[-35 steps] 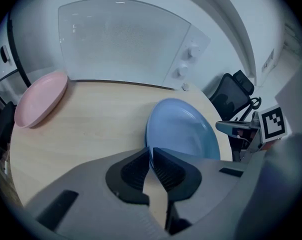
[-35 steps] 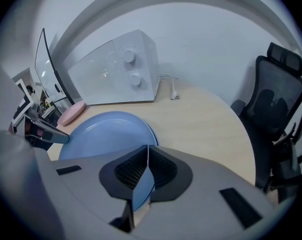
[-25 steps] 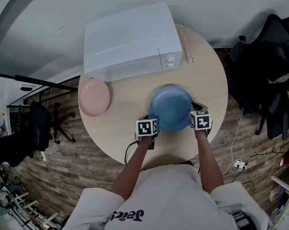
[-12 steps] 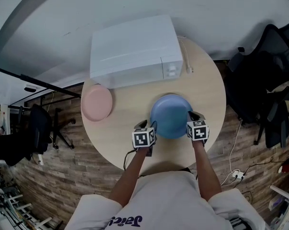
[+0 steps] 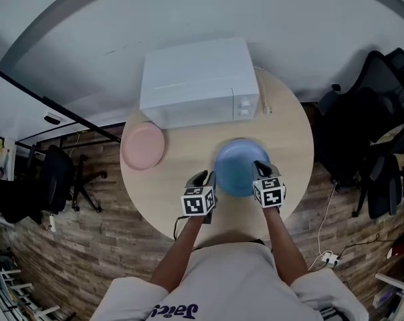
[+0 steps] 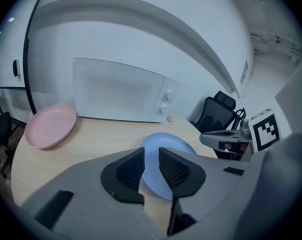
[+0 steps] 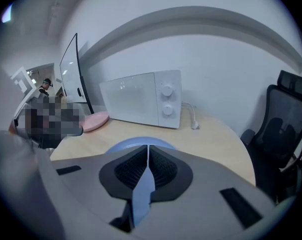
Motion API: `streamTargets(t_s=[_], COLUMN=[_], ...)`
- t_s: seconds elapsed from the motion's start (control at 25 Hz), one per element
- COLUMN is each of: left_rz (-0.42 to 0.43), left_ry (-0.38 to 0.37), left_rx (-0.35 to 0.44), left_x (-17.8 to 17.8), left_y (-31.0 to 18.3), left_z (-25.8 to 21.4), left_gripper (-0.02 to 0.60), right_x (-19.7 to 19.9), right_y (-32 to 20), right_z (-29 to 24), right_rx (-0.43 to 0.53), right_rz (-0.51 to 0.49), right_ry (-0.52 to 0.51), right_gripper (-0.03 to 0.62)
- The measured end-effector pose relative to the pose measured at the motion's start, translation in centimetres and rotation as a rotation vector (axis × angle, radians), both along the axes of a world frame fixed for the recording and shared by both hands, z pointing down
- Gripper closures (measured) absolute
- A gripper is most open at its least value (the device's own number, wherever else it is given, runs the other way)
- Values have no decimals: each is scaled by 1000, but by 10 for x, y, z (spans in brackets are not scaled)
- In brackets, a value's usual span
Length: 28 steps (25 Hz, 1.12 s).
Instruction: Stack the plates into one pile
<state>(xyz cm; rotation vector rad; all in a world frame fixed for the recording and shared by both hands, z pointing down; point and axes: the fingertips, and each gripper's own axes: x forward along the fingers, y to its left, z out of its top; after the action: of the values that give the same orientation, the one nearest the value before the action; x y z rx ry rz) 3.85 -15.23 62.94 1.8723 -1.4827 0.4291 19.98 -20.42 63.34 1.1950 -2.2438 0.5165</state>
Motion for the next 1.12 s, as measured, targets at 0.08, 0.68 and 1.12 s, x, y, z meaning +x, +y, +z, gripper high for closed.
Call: streamTargets(t_s=[0.08,0.68,1.12], left_rz=[-7,-152,-373], left_ry=[1,-20,-18], left_rx=[27,285,375], left_x=[-3,-66,-156], left_y=[5,78,192], left_z=[-9,-94,-123], left_gripper=[489,560,566], right_x=[-7,-101,-218], right_y=[4,64,156], right_z=[-10,-97,-132], right_rx=[23,233,298], right_rz=[-16,-157,-391], right_ry=[-3,-130,-181], right_gripper=[571,571,571])
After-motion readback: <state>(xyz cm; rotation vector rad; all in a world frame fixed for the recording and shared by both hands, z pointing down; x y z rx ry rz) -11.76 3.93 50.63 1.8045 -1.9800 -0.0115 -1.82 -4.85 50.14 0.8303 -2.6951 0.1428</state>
